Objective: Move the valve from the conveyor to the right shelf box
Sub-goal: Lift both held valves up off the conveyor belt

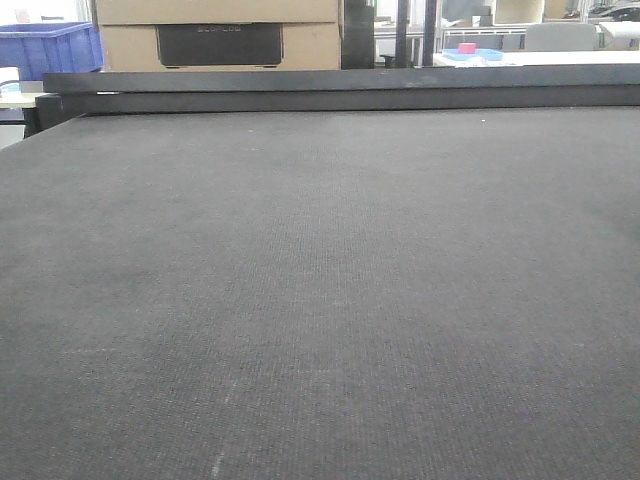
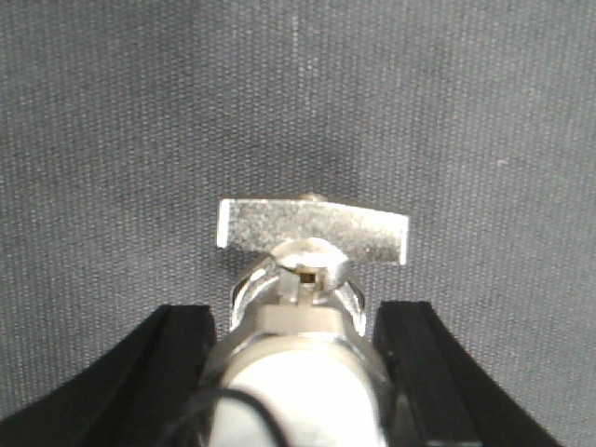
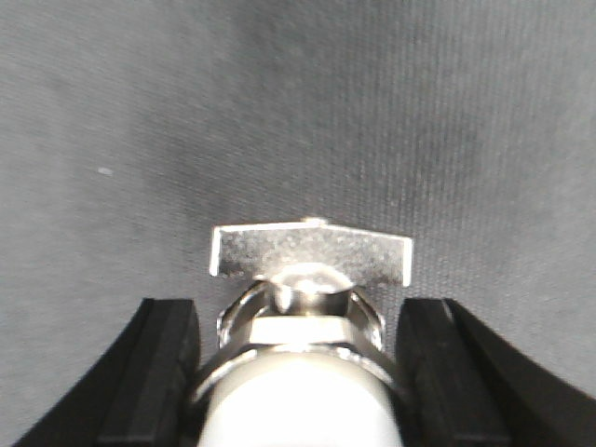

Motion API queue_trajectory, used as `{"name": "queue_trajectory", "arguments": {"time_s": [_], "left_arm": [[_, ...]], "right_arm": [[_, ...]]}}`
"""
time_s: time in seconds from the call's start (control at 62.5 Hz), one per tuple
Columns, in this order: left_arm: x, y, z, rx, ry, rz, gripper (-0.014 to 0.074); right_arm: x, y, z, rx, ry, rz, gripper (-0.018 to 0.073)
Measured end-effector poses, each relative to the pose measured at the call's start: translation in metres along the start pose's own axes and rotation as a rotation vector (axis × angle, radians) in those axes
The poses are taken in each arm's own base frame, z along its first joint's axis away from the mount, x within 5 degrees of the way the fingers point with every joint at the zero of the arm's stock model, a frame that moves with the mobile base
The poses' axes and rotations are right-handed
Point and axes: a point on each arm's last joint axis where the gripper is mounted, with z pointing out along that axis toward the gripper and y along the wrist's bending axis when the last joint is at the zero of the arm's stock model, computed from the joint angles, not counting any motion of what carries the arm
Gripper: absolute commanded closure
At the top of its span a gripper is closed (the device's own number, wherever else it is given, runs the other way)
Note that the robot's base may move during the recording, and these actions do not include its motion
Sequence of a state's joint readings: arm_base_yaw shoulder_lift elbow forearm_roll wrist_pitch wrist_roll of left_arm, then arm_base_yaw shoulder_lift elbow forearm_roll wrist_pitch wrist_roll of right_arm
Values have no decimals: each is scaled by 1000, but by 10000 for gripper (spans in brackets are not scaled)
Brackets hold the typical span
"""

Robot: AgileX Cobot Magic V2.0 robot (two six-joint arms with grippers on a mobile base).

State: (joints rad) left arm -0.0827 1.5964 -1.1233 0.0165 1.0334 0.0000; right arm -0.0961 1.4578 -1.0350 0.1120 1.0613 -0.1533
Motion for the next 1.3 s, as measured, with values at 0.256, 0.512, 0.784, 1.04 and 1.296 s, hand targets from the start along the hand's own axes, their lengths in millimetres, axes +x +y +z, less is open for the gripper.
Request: {"name": "queue_trajectory", "arguments": {"time_s": [0.256,0.512,0.784,1.04,1.296], "left_arm": [[5,0,-26,1,-104,-2,707],[26,0,-86,5,-424,-7,707],[82,0,-112,3,-686,-9,707],[145,0,-117,2,-838,-10,707],[190,0,-141,1,-1034,-12,707]], "right_arm": [[8,5,-45,13,-163,-14,721],[27,9,-71,38,-370,-22,721],[71,13,-70,60,-530,-22,721],[115,17,-83,86,-756,-31,721],[144,22,-105,98,-916,-44,721]]}}
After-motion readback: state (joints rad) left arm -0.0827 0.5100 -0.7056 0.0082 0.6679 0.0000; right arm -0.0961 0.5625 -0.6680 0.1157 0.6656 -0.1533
